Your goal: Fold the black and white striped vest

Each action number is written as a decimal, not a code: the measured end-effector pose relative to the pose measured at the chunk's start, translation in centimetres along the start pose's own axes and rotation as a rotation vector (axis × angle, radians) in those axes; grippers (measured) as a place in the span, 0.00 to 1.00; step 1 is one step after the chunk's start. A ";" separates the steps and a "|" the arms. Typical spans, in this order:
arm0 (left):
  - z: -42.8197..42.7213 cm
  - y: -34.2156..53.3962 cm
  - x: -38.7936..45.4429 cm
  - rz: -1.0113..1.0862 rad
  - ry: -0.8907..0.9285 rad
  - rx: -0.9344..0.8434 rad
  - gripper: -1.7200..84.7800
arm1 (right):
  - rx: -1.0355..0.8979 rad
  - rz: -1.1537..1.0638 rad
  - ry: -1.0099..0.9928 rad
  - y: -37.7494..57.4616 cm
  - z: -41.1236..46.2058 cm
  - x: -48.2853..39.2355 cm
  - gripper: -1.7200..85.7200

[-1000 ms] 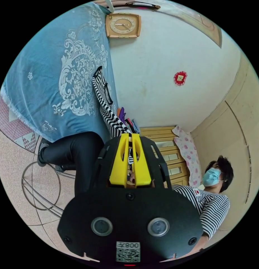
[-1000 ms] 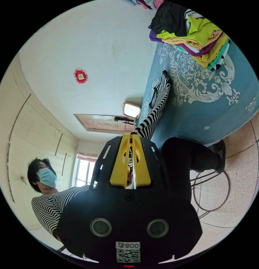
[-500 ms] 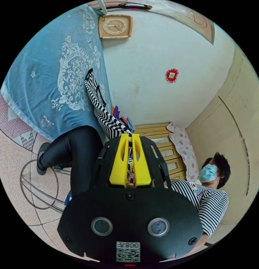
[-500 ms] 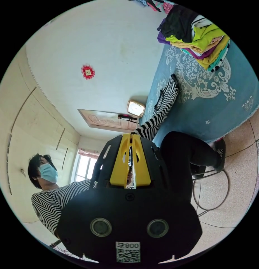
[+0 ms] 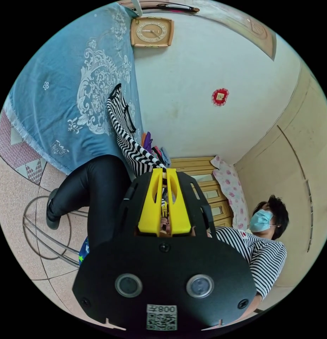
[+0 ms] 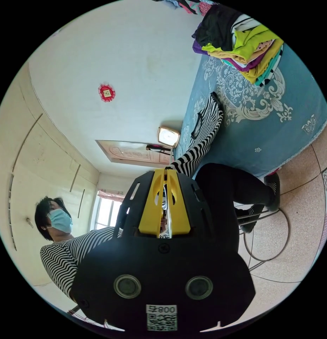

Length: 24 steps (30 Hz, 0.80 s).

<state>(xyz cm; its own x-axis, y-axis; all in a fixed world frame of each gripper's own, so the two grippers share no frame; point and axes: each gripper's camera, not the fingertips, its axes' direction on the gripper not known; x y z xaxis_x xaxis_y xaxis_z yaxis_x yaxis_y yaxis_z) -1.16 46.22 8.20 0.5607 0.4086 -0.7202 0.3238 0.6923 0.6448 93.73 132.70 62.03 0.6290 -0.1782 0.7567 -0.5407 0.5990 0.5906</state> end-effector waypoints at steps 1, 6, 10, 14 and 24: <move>0.2 -0.3 -0.1 -0.002 -0.001 0.001 0.04 | 0.000 0.002 0.001 -0.3 0.0 -0.1 0.03; 1.9 -2.9 -0.8 -0.022 -0.008 0.003 0.04 | -0.008 0.023 0.015 -3.6 0.2 -0.6 0.03; 3.3 -5.1 -1.3 -0.024 -0.009 0.009 0.04 | -0.011 0.033 0.019 -6.3 0.7 -1.1 0.03; 5.2 -8.4 -1.7 -0.019 -0.006 0.015 0.04 | -0.017 0.027 0.032 -10.2 1.6 -2.2 0.03; 12.2 -21.6 -2.6 0.042 -0.029 -0.001 0.04 | -0.044 -0.027 0.078 -24.6 6.2 -5.7 0.03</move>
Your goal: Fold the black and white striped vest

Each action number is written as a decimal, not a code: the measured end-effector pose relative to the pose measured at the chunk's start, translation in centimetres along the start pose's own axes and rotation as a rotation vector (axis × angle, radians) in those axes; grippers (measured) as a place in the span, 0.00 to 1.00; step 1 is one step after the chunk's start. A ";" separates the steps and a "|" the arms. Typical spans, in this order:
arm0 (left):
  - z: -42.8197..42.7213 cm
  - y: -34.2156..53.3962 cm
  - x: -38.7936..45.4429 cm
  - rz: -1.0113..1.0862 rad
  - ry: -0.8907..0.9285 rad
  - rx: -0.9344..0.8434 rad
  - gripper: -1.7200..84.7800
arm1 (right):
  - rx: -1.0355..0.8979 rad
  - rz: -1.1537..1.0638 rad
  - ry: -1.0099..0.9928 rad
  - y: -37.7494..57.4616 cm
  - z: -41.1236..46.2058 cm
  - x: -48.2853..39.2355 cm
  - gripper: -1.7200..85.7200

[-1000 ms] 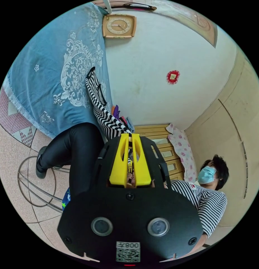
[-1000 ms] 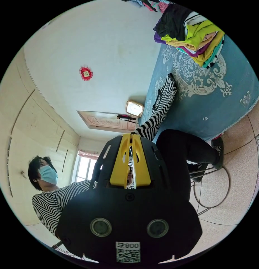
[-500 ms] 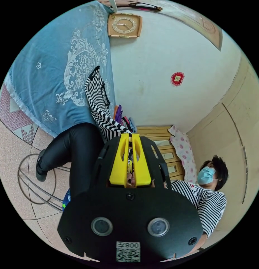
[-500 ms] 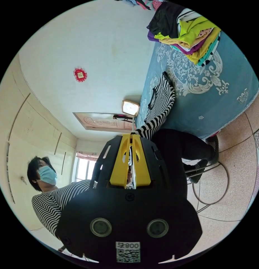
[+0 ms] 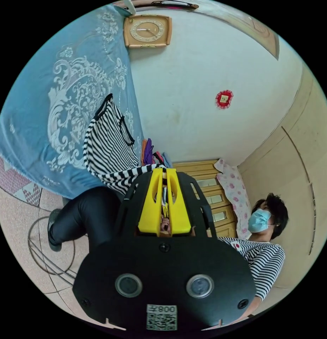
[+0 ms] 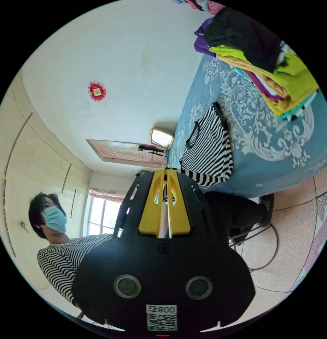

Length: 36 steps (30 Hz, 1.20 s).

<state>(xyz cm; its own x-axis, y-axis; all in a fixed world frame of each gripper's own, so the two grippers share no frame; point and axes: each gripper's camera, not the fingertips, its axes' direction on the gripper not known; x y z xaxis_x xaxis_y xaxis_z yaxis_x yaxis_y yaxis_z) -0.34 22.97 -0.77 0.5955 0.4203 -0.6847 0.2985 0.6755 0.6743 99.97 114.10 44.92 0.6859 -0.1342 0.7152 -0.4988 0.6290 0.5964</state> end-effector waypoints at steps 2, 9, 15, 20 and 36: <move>1.6 -2.8 -0.4 0.012 -0.013 -0.007 0.04 | -0.007 -0.009 0.010 -3.0 1.0 -0.6 0.03; 8.0 -14.1 -2.9 0.032 -0.046 -0.022 0.04 | -0.025 -0.017 0.051 -15.1 5.4 -2.2 0.03; 13.4 -23.6 -5.7 0.045 -0.079 -0.043 0.04 | -0.049 -0.022 0.104 -25.9 9.7 -3.2 0.03; 17.2 -30.5 -9.3 0.029 -0.120 -0.051 0.04 | -0.078 -0.007 0.157 -34.4 14.0 -3.1 0.03; 26.3 -46.2 -21.5 -0.086 -0.297 -0.018 0.10 | -0.159 0.143 0.303 -54.2 24.9 -1.6 0.04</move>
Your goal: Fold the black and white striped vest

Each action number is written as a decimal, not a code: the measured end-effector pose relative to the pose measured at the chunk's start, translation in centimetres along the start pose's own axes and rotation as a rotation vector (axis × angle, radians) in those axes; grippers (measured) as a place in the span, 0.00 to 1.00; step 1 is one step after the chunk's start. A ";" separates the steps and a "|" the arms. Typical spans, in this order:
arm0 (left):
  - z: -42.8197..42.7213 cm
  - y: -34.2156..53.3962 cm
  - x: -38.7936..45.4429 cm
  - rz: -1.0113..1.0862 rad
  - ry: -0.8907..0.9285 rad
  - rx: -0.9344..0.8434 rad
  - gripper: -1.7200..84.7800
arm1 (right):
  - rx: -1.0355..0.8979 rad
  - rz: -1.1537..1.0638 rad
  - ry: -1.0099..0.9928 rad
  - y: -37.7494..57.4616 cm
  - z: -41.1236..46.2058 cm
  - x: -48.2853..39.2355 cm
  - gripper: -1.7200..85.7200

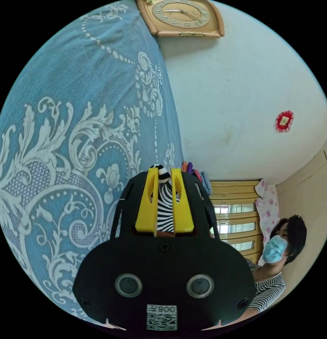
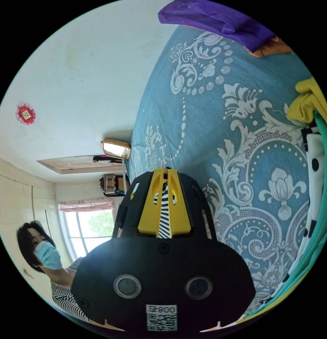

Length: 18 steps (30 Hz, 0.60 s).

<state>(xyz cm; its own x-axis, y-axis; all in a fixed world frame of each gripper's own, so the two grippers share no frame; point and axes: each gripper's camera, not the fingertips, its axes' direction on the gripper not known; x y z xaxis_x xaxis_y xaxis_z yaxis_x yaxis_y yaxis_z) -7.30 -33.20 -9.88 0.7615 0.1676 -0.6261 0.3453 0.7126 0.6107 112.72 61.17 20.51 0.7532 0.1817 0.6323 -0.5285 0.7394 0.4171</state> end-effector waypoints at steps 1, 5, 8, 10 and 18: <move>0.2 -0.3 -0.2 -0.001 -0.003 0.001 0.10 | -0.002 0.004 -0.007 -0.3 0.0 -0.2 0.04; 1.3 -2.0 -1.6 -0.040 0.046 0.023 0.11 | -0.015 0.043 -0.088 -2.2 0.1 -1.0 0.04; 1.6 -2.7 -2.2 -0.056 0.068 0.056 0.11 | 0.005 0.059 -0.102 -3.1 -0.2 -2.1 0.04; 1.8 -3.0 -2.2 -0.050 0.058 0.077 0.10 | 0.027 0.040 -0.106 -3.4 -0.4 -3.3 0.04; 8.7 -2.0 0.9 0.169 -0.055 -0.157 0.05 | -0.208 -0.319 0.220 -1.7 6.6 -14.5 0.02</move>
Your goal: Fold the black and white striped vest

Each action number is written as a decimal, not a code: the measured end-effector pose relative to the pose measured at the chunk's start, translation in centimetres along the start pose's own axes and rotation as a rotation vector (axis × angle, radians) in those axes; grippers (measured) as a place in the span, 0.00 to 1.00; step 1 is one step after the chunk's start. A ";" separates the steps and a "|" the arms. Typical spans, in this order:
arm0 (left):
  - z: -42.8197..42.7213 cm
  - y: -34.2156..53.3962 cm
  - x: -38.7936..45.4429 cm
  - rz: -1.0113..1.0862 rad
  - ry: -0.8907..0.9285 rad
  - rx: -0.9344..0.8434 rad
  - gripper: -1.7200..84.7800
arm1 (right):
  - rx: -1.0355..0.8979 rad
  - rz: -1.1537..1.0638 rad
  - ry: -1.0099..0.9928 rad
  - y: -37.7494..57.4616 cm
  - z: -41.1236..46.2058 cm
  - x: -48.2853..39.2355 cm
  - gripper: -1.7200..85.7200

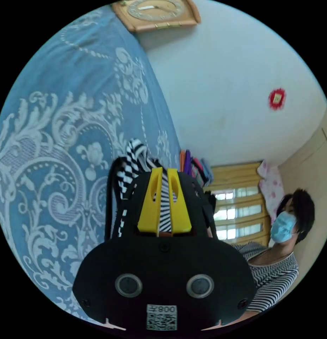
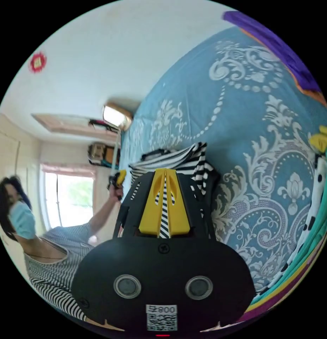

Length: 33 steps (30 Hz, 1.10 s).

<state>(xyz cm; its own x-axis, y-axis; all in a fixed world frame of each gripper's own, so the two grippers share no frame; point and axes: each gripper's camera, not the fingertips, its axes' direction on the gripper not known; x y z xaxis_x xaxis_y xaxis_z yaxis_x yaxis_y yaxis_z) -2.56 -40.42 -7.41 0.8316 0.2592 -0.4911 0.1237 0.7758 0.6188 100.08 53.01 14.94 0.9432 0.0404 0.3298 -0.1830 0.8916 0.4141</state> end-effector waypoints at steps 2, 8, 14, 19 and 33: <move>2.6 -0.3 0.3 0.033 -0.063 -0.104 0.04 | -0.091 -0.063 0.082 -0.9 2.2 -2.2 0.02; 7.6 -2.6 0.7 0.078 -0.238 -0.232 0.02 | -0.185 -0.151 0.288 -3.9 6.1 -6.3 0.02; 9.1 -5.2 1.2 0.124 -0.361 -0.229 0.02 | -0.157 -0.187 0.373 -6.2 6.4 -8.5 0.02; 8.6 -6.5 2.1 0.162 -0.361 -0.153 0.02 | -0.092 -0.211 0.411 -7.2 5.5 -10.2 0.02; 6.5 -0.4 1.1 0.206 -0.458 -0.169 0.03 | 0.033 -0.211 0.406 2.0 3.5 -10.4 0.02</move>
<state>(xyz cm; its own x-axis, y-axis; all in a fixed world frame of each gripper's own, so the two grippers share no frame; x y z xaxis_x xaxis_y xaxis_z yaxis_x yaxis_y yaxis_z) 1.84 -44.20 -4.21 0.9855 0.1671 -0.0285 -0.1243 0.8269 0.5485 88.94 52.79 15.25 0.9918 0.0387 -0.1215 0.0225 0.8845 0.4659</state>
